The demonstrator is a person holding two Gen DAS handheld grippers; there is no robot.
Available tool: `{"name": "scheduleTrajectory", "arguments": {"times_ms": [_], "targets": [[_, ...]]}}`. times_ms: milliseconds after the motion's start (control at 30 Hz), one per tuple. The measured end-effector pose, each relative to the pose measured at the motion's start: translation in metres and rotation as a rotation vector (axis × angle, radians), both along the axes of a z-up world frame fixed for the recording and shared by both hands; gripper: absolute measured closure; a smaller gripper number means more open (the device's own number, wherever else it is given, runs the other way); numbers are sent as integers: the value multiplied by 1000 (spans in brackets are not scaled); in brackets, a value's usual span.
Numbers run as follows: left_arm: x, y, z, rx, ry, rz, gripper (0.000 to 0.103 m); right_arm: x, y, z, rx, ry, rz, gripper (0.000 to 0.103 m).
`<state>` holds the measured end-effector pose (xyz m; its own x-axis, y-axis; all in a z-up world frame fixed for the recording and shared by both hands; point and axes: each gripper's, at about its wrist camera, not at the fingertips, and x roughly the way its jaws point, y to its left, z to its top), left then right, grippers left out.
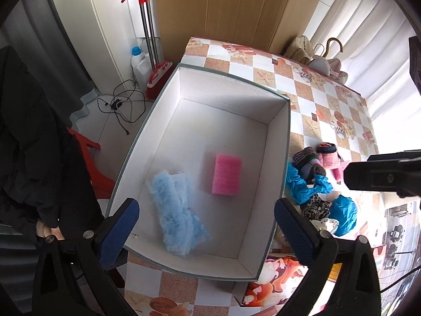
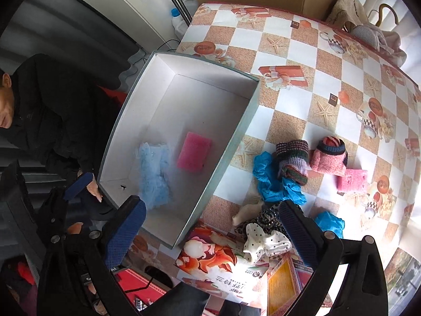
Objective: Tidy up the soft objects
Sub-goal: 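Open both tools to drop the fluffy toy and sponge into the box, then grasp the red-white striped knit hat with the left tool while the right grasps a blue bag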
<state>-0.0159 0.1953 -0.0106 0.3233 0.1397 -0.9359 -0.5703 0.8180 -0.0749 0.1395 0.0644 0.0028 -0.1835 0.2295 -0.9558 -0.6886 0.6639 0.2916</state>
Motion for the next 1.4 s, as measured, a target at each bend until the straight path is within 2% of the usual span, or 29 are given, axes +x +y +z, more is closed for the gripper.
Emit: {"name": "scheduleTrajectory", "arguments": {"times_ms": [100,233,333,433,600,767,867,1000,1067,1167,1267,1400], "targets": [[14,-18,13,-7,-24,-71,0,22,-47,16,-9,30,-81,1],[40,-49,16,-50,-16,-181,0,53,-109,19,-93,20,-189,1],[66,-78,7,-56,28,-250,0,73,-148,-2,-164,17,-258,1],[89,-103,-3,-80,56,-299,0,81,-176,-41,-197,87,-297,1],[121,-122,-28,-115,135,-303,0,80,-183,-110,-237,188,-251,1],[146,-130,-40,-67,196,-312,0,81,-166,-168,-285,232,-152,1],[165,-130,-47,-44,217,-316,0,75,-152,-191,-317,205,-54,1],[201,-133,-65,-49,260,-333,0,73,-153,-205,-383,63,-1,1],[222,-139,-76,-69,268,-341,0,82,-172,-208,-401,24,-68,1],[250,-151,-94,-81,281,-352,0,106,-225,-218,-444,35,-225,1],[270,-162,-115,-66,310,-368,0,121,-275,-217,-412,72,-357,1],[285,-167,-140,-47,339,-379,0,121,-292,-201,-299,44,-385,1]]}}
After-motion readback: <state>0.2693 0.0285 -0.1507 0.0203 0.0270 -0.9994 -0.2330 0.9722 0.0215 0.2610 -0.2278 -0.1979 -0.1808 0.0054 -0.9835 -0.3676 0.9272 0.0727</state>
